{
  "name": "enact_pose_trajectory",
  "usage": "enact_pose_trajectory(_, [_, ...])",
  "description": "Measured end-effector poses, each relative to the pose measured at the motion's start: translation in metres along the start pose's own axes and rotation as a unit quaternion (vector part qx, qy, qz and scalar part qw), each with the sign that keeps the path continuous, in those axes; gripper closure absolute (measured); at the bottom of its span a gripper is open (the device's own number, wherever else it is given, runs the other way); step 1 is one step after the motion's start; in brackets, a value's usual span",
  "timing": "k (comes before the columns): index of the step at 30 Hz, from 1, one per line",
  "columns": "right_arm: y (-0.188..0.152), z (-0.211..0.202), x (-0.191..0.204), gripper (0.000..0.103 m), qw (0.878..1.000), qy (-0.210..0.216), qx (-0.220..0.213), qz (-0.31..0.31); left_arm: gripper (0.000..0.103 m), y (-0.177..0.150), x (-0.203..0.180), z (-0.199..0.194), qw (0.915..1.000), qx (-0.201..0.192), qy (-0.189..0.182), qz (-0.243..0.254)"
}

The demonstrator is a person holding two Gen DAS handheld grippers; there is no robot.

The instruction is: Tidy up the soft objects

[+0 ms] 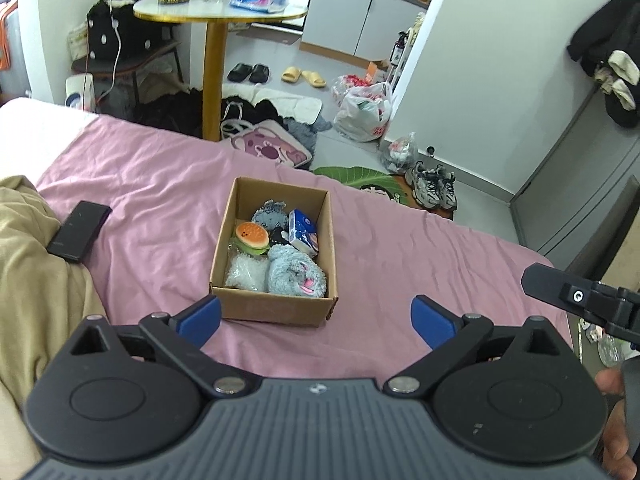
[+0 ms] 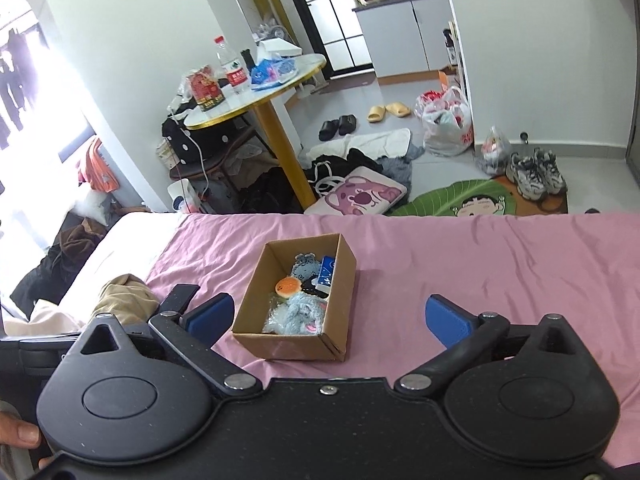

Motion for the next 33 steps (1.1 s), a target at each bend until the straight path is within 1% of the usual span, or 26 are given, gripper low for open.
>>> enact_pose_trajectory(8, [-0.012, -0.031, 0.005, 0.0, 1.0, -0.003, -0.015, -0.012, 0.002, -0.012, -0.01, -0.034, 0.9994, -0.024, 0.002, 0.026])
enact_pose_trajectory(13, [-0.02, -0.047, 0.009, 0.0, 1.0, -0.004, -0.016, -0.017, 0.001, -0.021, -0.016, -0.052, 0.9986, -0.035, 0.002, 0.04])
enact_pose_trajectory(19, [-0.028, -0.064, 0.018, 0.0, 0.999, -0.009, -0.024, -0.034, 0.001, -0.03, -0.019, -0.071, 0.9978, -0.049, 0.001, 0.045])
enact_pose_trajectory(26, [-0.03, -0.075, 0.022, 0.0, 0.998, -0.01, -0.028, -0.048, 0.001, -0.033, -0.024, -0.085, 0.9966, -0.062, 0.0, 0.055])
enact_pose_trajectory(29, [-0.031, -0.079, 0.02, 0.0, 0.998, -0.012, -0.029, -0.046, 0.001, -0.034, -0.025, -0.089, 0.9966, -0.066, 0.0, 0.049])
enact_pose_trajectory(33, [-0.033, -0.083, 0.018, 0.0, 0.999, -0.001, -0.033, -0.037, 0.001, -0.035, -0.027, -0.091, 0.9961, -0.069, 0.005, 0.055])
Point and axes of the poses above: each gripper's, at about its wrist camera, not at the fingertips, and z roughly the way its jaws point, x to its left, y to its top, the point moved 6 cm from there along z, roughly the way its jaws point, and after that the axes turned 5 degrees about z, right-handed, at the moved point
